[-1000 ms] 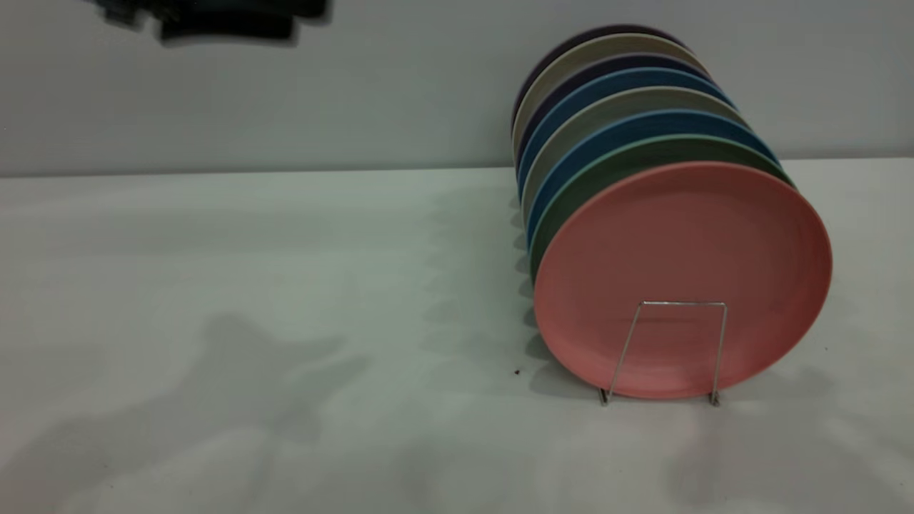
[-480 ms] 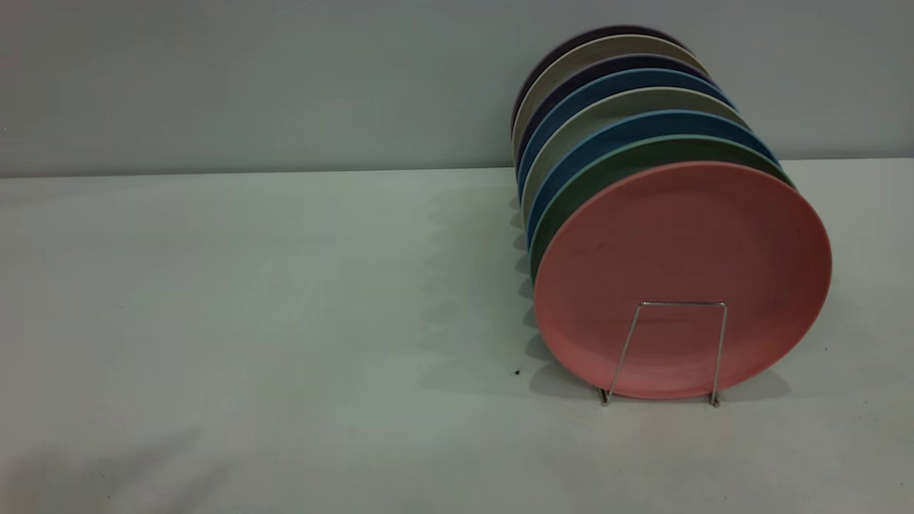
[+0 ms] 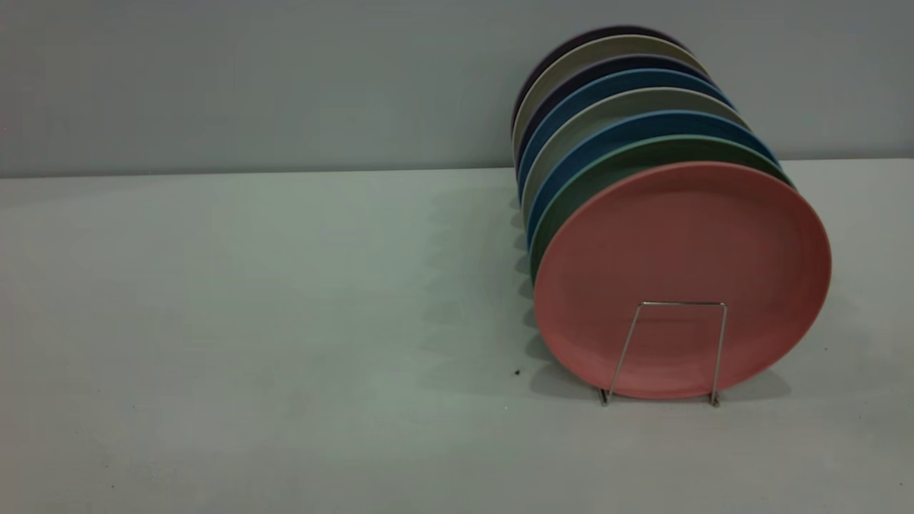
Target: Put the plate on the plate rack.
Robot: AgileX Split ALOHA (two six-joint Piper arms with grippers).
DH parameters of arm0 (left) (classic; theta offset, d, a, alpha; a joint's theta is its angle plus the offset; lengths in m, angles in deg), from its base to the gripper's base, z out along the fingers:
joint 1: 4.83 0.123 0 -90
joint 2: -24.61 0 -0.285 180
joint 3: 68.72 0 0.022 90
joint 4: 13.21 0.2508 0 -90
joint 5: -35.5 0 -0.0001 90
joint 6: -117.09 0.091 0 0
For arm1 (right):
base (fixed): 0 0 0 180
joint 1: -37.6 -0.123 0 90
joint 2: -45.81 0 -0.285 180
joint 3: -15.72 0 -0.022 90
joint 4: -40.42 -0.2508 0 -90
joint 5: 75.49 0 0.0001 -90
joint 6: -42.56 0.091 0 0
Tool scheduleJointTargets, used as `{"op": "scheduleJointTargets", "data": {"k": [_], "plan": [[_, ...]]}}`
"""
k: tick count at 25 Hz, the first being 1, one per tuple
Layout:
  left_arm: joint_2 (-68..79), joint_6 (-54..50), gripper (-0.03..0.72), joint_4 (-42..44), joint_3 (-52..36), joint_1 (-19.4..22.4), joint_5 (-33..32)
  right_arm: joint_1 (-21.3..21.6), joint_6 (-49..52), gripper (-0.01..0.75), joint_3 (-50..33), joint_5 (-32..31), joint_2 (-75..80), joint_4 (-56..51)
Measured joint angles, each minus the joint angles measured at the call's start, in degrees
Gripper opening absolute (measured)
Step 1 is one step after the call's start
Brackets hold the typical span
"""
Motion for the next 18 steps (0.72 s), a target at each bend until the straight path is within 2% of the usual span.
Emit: {"op": "scheduleJointTargets", "data": {"k": [7, 15, 18], "plan": [[-14.4, -11.7, 0.427, 10.7, -9.7, -2.9, -1.7, 0.0, 2.4, 0.364, -1.7, -6.2, -12.9, 3.0], [-22.5, -21.9, 0.427, 22.9, -10.2, -9.5, -15.0, 0.0, 1.6, 0.341, -7.2, -7.6, -25.2, -0.6], [-22.5, -23.0, 0.427, 24.2, -10.2, -11.2, -16.7, 0.0, 1.4, 0.339, -7.8, -8.3, -28.3, -1.2]]}}
